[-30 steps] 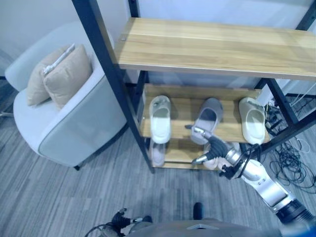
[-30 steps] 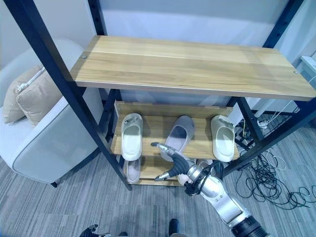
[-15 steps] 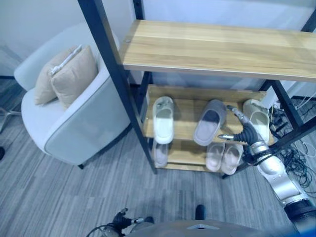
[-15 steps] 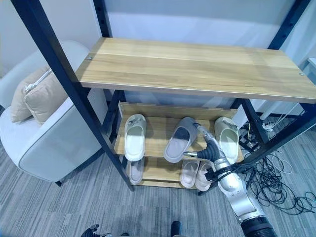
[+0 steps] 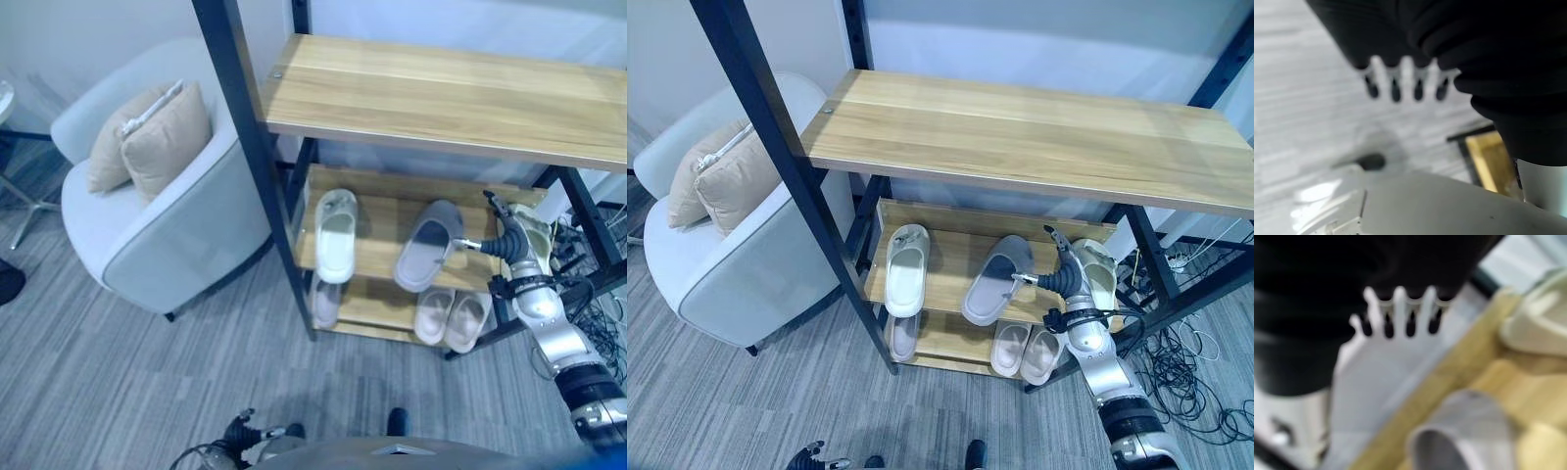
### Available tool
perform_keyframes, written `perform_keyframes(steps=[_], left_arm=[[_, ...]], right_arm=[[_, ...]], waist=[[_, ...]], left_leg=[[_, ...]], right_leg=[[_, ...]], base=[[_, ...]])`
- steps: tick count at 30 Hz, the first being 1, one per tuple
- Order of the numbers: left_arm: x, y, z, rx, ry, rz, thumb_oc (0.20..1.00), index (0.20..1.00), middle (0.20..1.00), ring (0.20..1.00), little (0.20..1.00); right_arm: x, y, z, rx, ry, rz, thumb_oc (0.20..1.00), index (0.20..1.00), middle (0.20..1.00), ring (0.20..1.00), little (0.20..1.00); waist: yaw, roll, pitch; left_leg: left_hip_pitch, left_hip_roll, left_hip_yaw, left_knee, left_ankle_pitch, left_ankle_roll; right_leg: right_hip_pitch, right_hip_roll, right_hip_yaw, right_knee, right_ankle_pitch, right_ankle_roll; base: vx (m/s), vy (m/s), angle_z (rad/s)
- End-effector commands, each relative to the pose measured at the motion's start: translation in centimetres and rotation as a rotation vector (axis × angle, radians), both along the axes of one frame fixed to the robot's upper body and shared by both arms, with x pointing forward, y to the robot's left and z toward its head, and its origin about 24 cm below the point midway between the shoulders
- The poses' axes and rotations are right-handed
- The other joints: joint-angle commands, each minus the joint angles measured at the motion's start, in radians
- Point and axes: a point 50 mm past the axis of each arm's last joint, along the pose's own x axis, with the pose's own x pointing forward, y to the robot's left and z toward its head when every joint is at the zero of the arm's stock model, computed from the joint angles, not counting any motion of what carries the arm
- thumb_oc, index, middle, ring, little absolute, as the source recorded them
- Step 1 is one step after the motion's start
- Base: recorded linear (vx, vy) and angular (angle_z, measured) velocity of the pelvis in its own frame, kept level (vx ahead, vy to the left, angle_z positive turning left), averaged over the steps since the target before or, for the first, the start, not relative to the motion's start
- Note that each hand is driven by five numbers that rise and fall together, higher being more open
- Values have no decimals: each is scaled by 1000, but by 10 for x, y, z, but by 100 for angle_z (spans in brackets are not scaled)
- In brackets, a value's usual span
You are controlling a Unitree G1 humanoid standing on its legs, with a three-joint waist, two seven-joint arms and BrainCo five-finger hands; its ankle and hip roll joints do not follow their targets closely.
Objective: Arrange the slippers neatly on the shoe rack.
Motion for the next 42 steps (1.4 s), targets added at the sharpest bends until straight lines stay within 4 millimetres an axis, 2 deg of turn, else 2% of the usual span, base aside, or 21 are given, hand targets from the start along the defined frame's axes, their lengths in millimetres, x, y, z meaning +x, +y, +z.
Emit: perform_keyframes(steps=[1, 4, 9, 12, 16, 19, 25, 34, 42], left_arm=[[-11, -8, -6, 2, 101, -78, 1000, 1000, 1000, 1000, 1000], [-8, -7, -5, 2, 87, -69, 1000, 1000, 1000, 1000, 1000], [2, -6, -3, 0, 55, -75, 1000, 1000, 1000, 1000, 1000], [5, -8, -3, -4, 42, -73, 1000, 1000, 1000, 1000, 1000], [9, -8, -2, -3, 31, -68, 1000, 1000, 1000, 1000, 1000], [18, -6, 0, 1, 4, -57, 1000, 1000, 1000, 1000, 1000], [24, -4, 2, 2, -23, -23, 1000, 1000, 1000, 1000, 1000], [9, -4, -1, 0, 18, -9, 1000, 1000, 1000, 1000, 1000], [-1, -3, -3, -9, 45, -1, 1000, 1000, 1000, 1000, 1000]], right_arm=[[17, -14, 39, 12, -141, -57, 1000, 1000, 1000, 1000, 1000], [27, -19, 39, 21, -109, -81, 1000, 1000, 1000, 1000, 1000], [42, -18, 57, -4, -136, -71, 1000, 1000, 1000, 1000, 1000], [48, -12, 66, -17, -162, -55, 1000, 1000, 1000, 1000, 1000], [52, -11, 68, -31, -158, -56, 1000, 1000, 1000, 1000, 1000], [57, -16, 54, -7, -63, -96, 1000, 1000, 1000, 1000, 1000], [56, -22, 44, -39, -11, -145, 1000, 1000, 1000, 1000, 1000], [44, -30, 38, -78, -15, -172, 1000, 1000, 1000, 1000, 1000], [37, -33, 21, -150, 91, -147, 1000, 1000, 1000, 1000, 1000]], waist=[[28, 8, 38], [40, 7, 62], [58, 8, 97], [65, 7, 108], [71, 4, 118], [85, -5, 134], [87, -6, 140], [72, -2, 122], [57, -4, 106]], left_leg=[[-62, 28, -52, -4, 74, -26], [-86, 24, -60, -4, 84, -26], [-131, 18, -76, -4, 99, -27], [-147, 14, -84, -4, 104, -26], [-161, 11, -93, -4, 108, -25], [-186, 3, -110, -4, 115, -24], [-200, -7, -123, -4, 118, -23], [-186, -11, -121, -4, 108, -21], [-159, -4, -105, -4, 99, -23]], right_leg=[[140, -1, -15, 14, -146, 75], [124, -3, -20, 14, -142, 77], [93, -9, -33, 14, -130, 79], [82, -12, -39, 14, -126, 80], [76, -16, -47, 14, -125, 81], [66, -23, -65, 14, -120, 82], [61, -27, -76, 16, -120, 82], [72, -32, -73, 15, -123, 84], [89, -30, -59, 14, -130, 82]], base=[[-47, 8, 11], [-44, 17, 5], [-49, 30, 8], [-24, 26, 5], [-12, 33, 14], [-13, 32, 15], [-7, 19, 8], [5, 2, 2], [0, 0, 0]])
